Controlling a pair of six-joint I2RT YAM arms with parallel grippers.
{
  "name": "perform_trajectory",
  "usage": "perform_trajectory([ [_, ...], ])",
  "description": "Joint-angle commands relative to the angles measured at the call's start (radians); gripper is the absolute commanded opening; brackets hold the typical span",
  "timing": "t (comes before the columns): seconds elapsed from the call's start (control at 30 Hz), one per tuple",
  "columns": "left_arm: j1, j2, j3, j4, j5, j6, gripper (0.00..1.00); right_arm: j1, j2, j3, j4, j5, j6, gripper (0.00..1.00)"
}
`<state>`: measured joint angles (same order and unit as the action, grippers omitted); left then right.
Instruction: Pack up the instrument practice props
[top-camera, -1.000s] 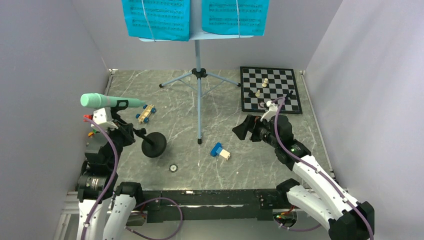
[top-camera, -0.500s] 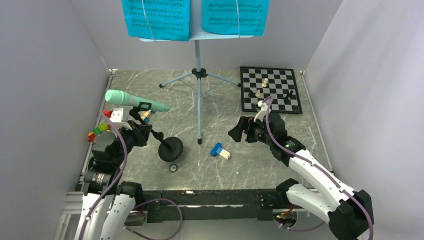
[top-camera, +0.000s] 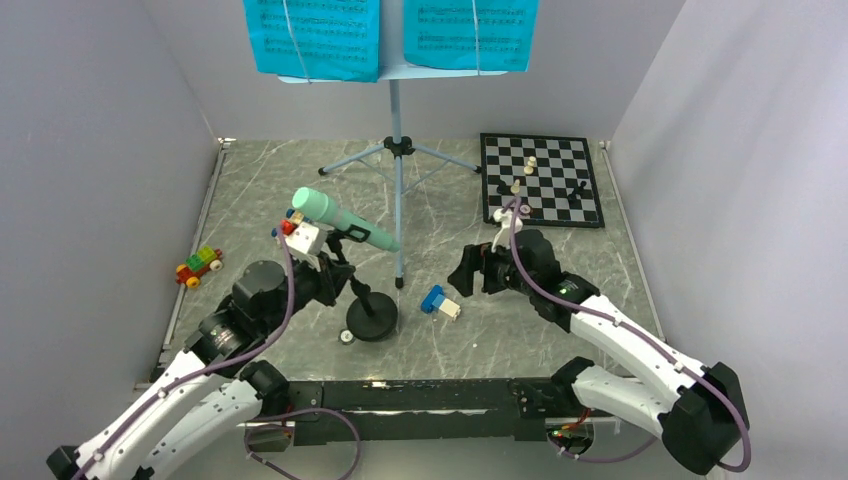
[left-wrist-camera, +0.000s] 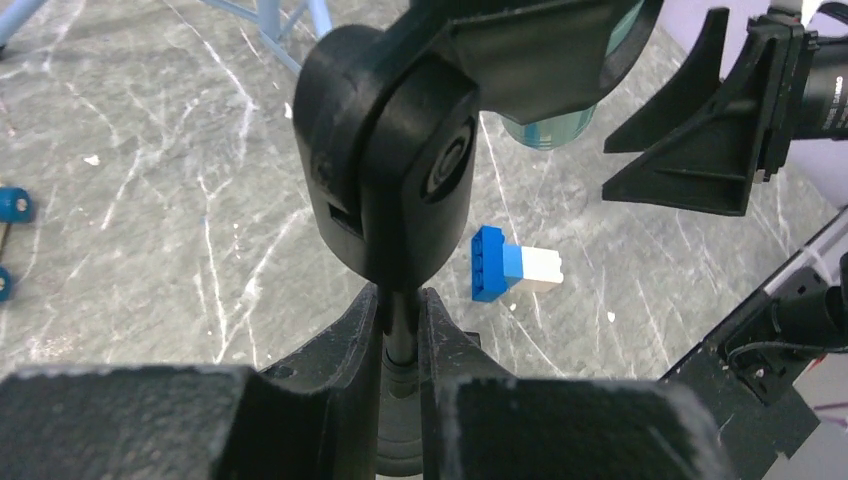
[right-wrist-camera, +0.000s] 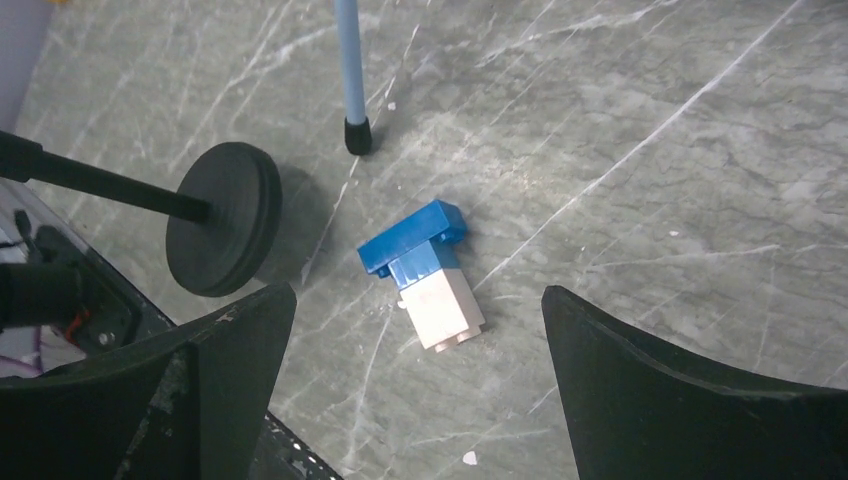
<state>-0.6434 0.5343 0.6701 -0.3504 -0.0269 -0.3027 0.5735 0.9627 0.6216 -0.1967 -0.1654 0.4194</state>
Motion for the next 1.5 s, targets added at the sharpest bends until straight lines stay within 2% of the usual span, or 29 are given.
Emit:
perform_trajectory([
  [0.0,-0.119,0.014,-0.009,0.209,-0.163,0.016,0.0,0.078,0.021,0.015,-0.024,0.076,-0.063,0.99],
  [0.13,-0.213,0.034,-0.065,0.27,-0.224,0.02,0.0,0.163,0.066,0.013,-0.037,0.161,-0.06,0.99],
  [0.5,-0.337,0.071,-0.17,0.477,-0.254,0.031,0.0,0.187,0.043,-0.024,-0.003,0.203,0.008,0.99],
  [0.73,-0.372,0.092,-0.141,0.468,-0.27,0.039,0.0,0.187,-0.051,-0.025,-0.04,0.216,0.035,1.0],
  [1.1,-0.44,0.169,-0.188,0.471,-0.322,0.005,0.0,0.187,-0.113,-0.024,-0.102,0.237,0.041,1.0],
  [1.47,-0.444,0.12,-0.193,0.466,-0.328,0.007,0.0,0.187,-0.15,0.01,-0.13,0.252,0.036,1.0],
])
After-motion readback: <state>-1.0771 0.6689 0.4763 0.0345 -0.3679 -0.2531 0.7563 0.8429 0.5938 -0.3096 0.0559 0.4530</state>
